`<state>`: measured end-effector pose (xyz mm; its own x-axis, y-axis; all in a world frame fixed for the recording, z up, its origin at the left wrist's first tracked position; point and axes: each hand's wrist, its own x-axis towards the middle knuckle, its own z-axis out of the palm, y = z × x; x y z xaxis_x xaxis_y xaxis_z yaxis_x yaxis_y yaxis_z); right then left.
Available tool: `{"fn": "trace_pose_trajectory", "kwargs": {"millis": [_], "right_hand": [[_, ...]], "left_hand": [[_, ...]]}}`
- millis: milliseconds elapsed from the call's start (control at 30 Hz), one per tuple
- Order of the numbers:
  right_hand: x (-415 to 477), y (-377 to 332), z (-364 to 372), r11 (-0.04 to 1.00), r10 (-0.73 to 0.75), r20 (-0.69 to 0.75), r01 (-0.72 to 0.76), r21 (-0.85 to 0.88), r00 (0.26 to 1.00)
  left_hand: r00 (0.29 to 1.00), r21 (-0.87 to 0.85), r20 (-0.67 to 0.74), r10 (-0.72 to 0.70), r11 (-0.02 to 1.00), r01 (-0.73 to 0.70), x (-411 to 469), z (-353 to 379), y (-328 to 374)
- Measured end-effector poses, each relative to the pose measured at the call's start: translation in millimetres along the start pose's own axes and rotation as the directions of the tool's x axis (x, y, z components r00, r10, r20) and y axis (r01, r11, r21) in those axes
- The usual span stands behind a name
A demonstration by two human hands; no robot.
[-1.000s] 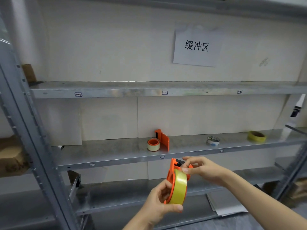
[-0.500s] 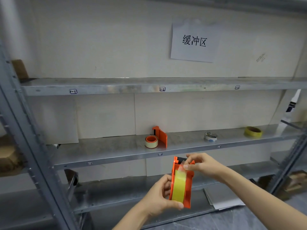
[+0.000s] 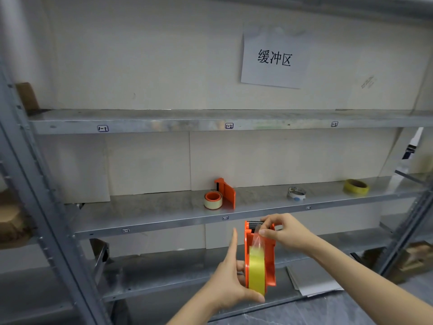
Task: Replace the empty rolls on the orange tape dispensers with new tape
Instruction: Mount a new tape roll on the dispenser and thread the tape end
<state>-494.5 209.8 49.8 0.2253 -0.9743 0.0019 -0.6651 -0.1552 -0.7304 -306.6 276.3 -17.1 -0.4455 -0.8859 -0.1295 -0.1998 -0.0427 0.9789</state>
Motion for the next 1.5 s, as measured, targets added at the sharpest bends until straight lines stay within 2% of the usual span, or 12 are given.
{"fn": "trace_pose_trajectory", "kwargs": {"millis": [133,267,467,1033,1500], "right_hand": [[0.1,-3.2,2.7,1.000,-0.003,0.000,0.003,-0.020,1.000],[0.4,-5.9,6.1,0.997,-0.013,-0.044,0.010,-0.083,0.999],[-2.4,-11.7,12.5,0.990,-0.036,-0.115,0.019,-0.142,0.993],[-2.6,-15.5,16.8,0.994,-0.038,-0.211,0.015,-0.110,0.977],[1.3,-10.6,12.5,0.997,-0.046,-0.218,0.030,-0.072,0.975]], "left_hand": [[1.000,0.107,0.029,0.000,0.994,-0.003,0.0,2.3,1.6],[0.999,0.122,0.038,0.014,0.992,-0.019,-2.5,5.3,3.0],[0.999,0.285,-0.023,0.023,0.958,-0.016,-1.2,8.1,-0.6],[0.998,0.305,-0.057,0.038,0.952,-0.019,0.4,8.9,-7.1],[0.998,0.341,-0.047,0.031,0.940,-0.013,-8.0,7.2,4.2]]}}
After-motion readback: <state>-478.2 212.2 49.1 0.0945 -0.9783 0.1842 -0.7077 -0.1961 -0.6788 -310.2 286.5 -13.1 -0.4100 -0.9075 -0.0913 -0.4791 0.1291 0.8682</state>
